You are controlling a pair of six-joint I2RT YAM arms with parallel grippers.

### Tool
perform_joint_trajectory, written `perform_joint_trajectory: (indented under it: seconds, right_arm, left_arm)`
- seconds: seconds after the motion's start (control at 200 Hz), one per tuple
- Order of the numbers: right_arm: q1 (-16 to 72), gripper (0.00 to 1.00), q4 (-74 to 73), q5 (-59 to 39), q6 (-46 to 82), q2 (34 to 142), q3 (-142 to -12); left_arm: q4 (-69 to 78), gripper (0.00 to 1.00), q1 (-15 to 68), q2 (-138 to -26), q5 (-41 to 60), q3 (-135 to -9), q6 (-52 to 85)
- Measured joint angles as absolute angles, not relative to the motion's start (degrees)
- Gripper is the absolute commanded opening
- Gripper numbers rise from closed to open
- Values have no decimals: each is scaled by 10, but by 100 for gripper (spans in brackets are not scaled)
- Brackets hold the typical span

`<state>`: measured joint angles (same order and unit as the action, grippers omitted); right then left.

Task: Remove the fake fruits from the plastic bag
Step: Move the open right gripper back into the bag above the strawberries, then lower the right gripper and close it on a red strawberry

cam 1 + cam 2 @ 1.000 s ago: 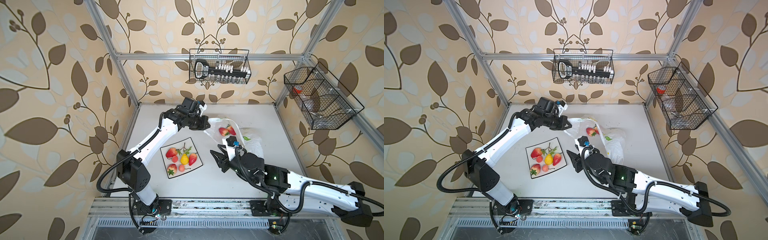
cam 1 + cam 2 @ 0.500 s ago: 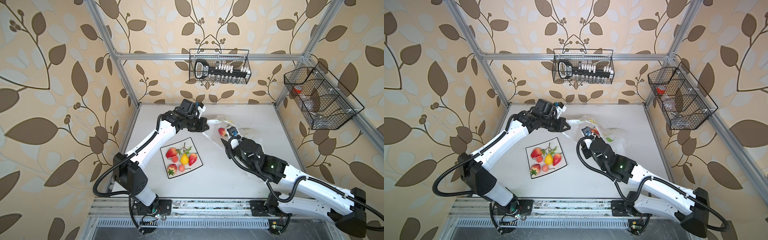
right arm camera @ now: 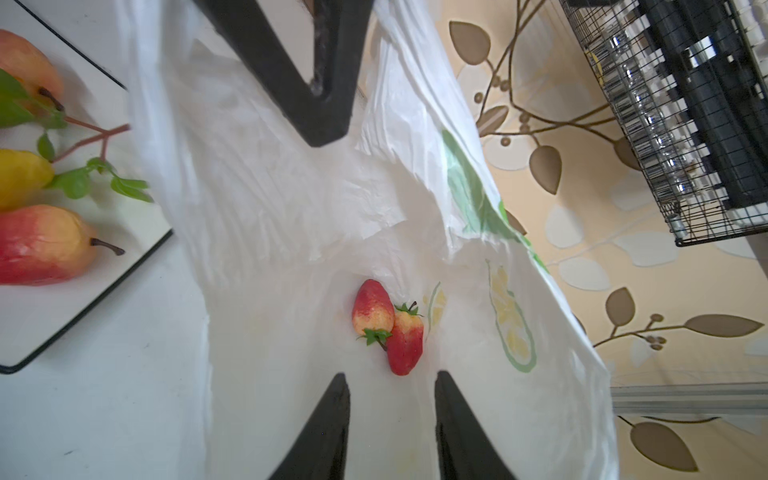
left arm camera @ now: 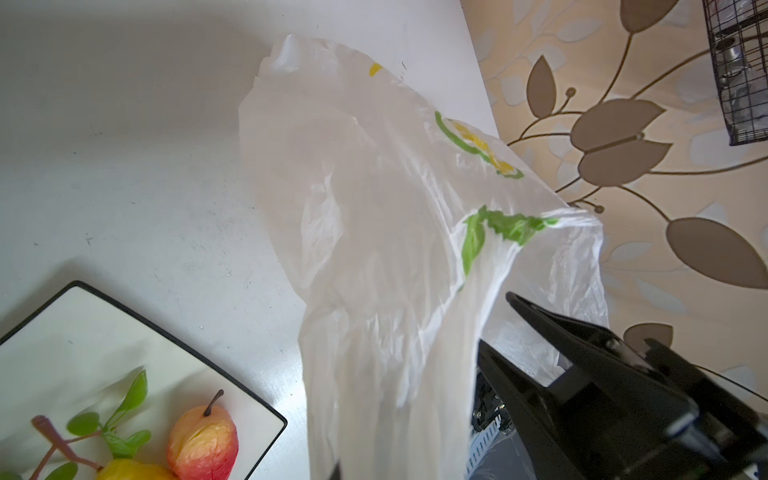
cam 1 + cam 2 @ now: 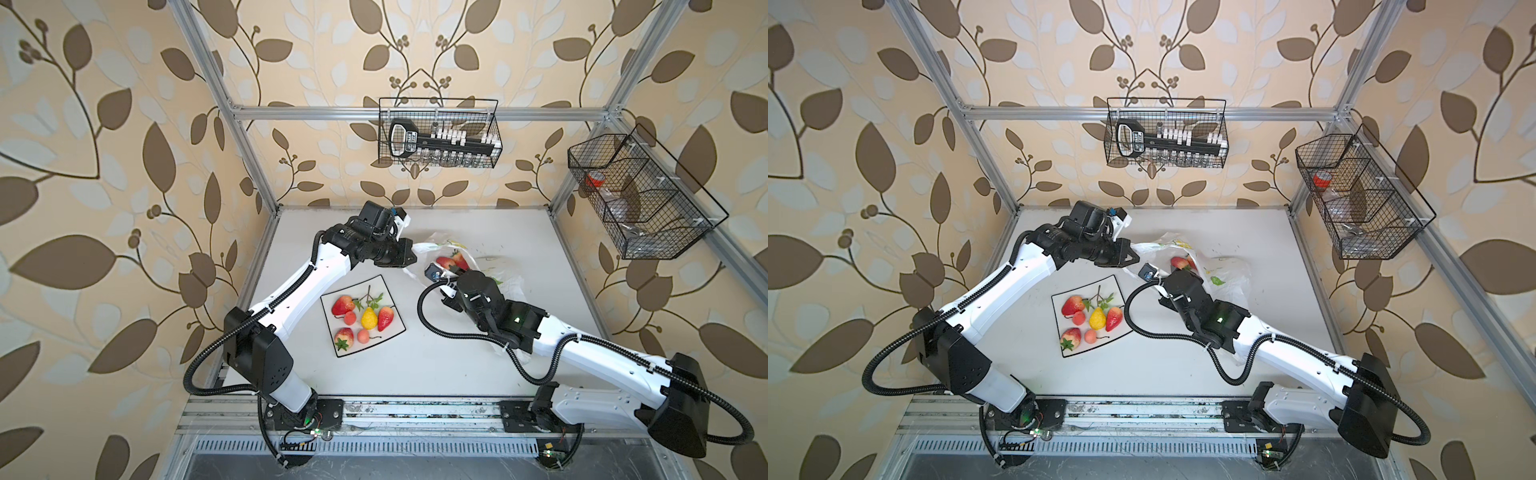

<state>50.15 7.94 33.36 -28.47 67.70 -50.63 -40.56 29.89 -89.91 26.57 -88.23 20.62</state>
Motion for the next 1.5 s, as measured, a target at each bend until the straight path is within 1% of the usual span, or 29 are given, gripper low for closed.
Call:
perform_joint_trajectory:
  seconds: [0.175, 0.365, 0.525, 0.665, 0.94, 1.235, 1.325, 1.5]
  right_arm:
    - [470, 35, 62, 334, -320, 684, -490]
    - [433, 35, 58, 328, -326, 710, -467]
    - [425, 36, 60, 329, -310, 745, -456]
    - [408, 37, 76, 329, -267, 788, -456]
    - [399, 46, 158, 328, -110, 871, -514]
    - [384, 52, 207, 315, 19, 944, -579]
    - [367, 54, 219, 297, 88, 962, -601]
    - [356, 56, 203, 242, 249, 964, -604]
  left_arm:
    - [-409, 0, 299, -891, 265, -874, 200]
    - [-409, 0, 299, -879, 265, -862, 197]
    - [-411, 0, 299, -869, 265, -849, 197]
    - [-414, 0, 299, -860, 266, -841, 197]
    - [-416, 0, 300, -840, 266, -804, 197]
    - [-412, 0, 300, -820, 266, -794, 197]
    - [-405, 0, 300, -810, 267, -775, 197]
    - [-400, 0, 301, -799, 270, -727, 198]
